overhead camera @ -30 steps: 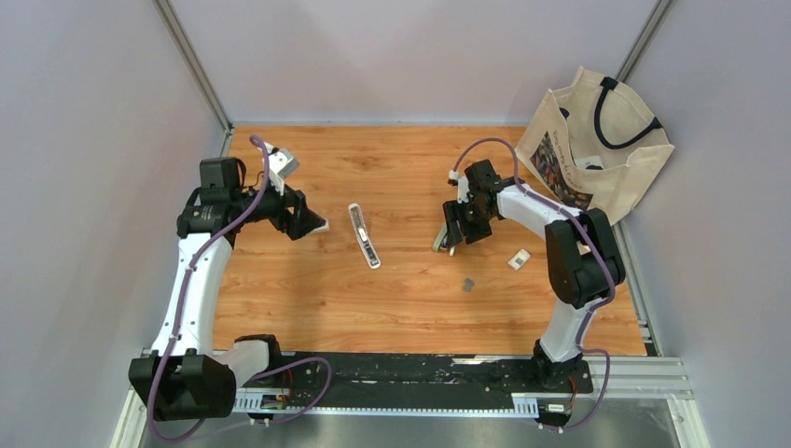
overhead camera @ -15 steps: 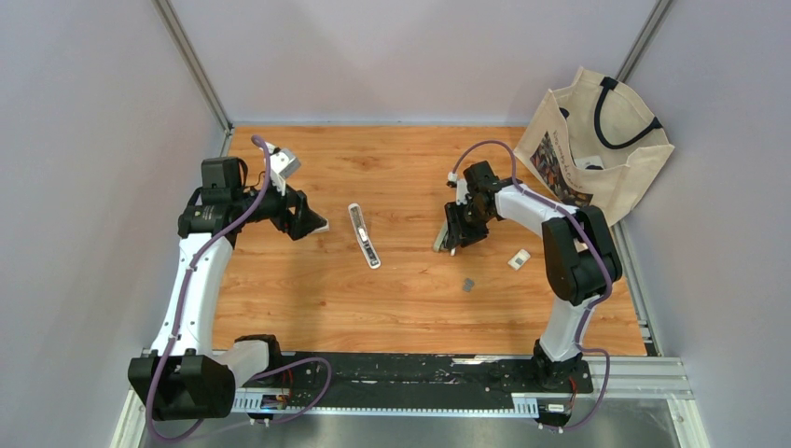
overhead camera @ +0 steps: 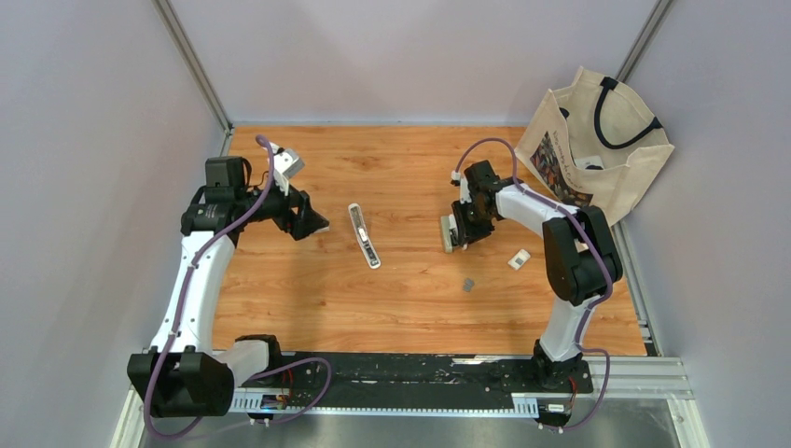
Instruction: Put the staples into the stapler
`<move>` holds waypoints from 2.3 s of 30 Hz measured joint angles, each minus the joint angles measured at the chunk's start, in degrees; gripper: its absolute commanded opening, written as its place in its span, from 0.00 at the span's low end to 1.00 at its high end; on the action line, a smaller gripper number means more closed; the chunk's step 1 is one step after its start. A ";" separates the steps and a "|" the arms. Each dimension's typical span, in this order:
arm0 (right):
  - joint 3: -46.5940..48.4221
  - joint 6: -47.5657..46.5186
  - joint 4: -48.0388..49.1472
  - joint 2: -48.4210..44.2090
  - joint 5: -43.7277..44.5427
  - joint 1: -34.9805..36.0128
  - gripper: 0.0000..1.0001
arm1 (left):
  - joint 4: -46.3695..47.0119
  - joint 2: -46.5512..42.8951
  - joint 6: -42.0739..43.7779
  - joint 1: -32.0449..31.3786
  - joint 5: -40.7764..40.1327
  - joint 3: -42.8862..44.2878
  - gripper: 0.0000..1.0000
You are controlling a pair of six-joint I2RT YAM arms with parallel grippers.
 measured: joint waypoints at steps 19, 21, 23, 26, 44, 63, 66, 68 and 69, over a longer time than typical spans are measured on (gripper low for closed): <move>-0.44 -6.03 0.26 -1.01 -8.07 1.11 0.00 | -0.74 0.04 8.85 -7.19 -1.57 0.00 0.91; -0.13 -6.60 -0.90 -1.31 -11.65 1.11 0.00 | -1.16 -0.42 14.47 -11.80 -3.78 0.00 0.93; 0.61 -7.48 -2.49 -1.36 -15.43 1.11 0.00 | -1.44 -1.03 20.48 -17.59 -6.91 0.00 0.95; 2.40 -9.51 -5.97 -1.36 -22.97 1.11 0.00 | -1.01 -1.20 29.31 -27.39 -13.53 0.02 0.94; 5.29 -21.97 -19.17 -0.70 -46.56 2.67 0.00 | 2.73 20.13 51.06 -54.93 -32.76 5.31 0.80; 8.13 -29.79 -27.10 2.34 -53.48 2.69 0.00 | 4.68 22.56 48.92 -57.27 -34.69 6.29 0.59; 8.15 -30.05 -27.78 2.69 -53.75 2.73 0.00 | 4.68 22.64 48.59 -57.55 -34.40 6.29 0.56; 8.17 -30.12 -27.98 2.82 -53.99 2.75 0.00 | 4.68 22.88 48.15 -57.70 -34.16 6.29 0.52; 8.17 -30.14 -28.00 2.84 -54.07 2.78 0.00 | 4.68 22.99 47.95 -57.75 -33.99 6.29 0.51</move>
